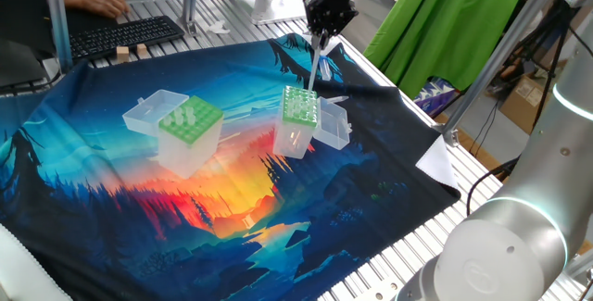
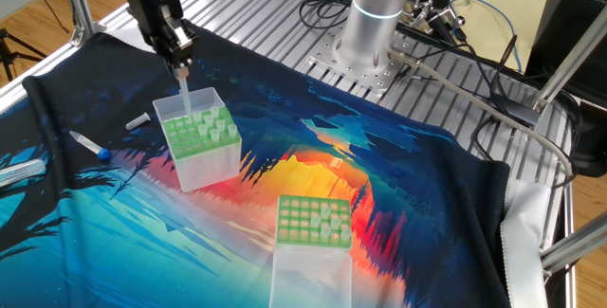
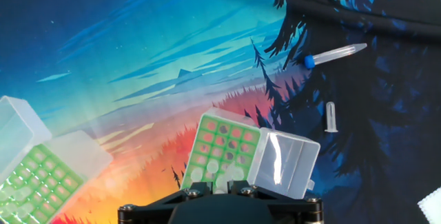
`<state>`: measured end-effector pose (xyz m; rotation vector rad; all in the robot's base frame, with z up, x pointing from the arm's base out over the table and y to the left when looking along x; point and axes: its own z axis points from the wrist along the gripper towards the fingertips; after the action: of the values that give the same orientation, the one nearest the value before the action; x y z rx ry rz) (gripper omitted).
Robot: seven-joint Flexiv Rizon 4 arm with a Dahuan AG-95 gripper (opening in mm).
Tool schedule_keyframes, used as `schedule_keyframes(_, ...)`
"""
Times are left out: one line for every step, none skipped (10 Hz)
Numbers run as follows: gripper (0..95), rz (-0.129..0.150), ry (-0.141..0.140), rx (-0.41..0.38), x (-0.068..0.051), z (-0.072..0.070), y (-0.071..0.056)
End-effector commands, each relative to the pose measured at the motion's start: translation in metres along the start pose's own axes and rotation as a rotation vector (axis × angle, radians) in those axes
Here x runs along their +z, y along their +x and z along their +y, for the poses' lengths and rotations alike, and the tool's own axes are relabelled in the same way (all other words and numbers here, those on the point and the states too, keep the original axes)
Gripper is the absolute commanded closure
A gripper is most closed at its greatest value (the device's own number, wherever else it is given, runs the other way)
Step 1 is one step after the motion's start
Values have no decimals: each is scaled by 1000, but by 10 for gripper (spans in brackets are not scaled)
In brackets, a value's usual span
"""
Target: Transfer all large pipette tips from one holder to another
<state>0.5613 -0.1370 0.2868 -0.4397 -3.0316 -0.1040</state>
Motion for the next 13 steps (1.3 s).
schedule_keyframes(950, -5, 1, -3, 1, -2, 2)
schedule_keyframes(950, -6, 0, -10, 2, -4, 2)
schedule_keyframes(950, -8, -2, -18, 3, -7, 1)
schedule_keyframes(950, -9, -9, -27, 6, -14, 1)
schedule_keyframes(950, -7, -14, -16, 7, -16, 2)
schedule_keyframes(950, -8, -16, -9, 8, -16, 4)
schedule_keyframes(950, -7, -17, -7, 8, -16, 4)
schedule_keyframes(950, -6, -25, -3, 8, -16, 4)
schedule_keyframes(950, -5, -27, -4, 8, -16, 4)
schedule_keyframes(950, -6, -28, -5, 8, -16, 4)
schedule_keyframes(950, -6, -31, -6, 8, -16, 4)
schedule_keyframes(950, -7, -35, -6, 8, -16, 4)
schedule_keyframes(950, -7, -35, -6, 8, -16, 4)
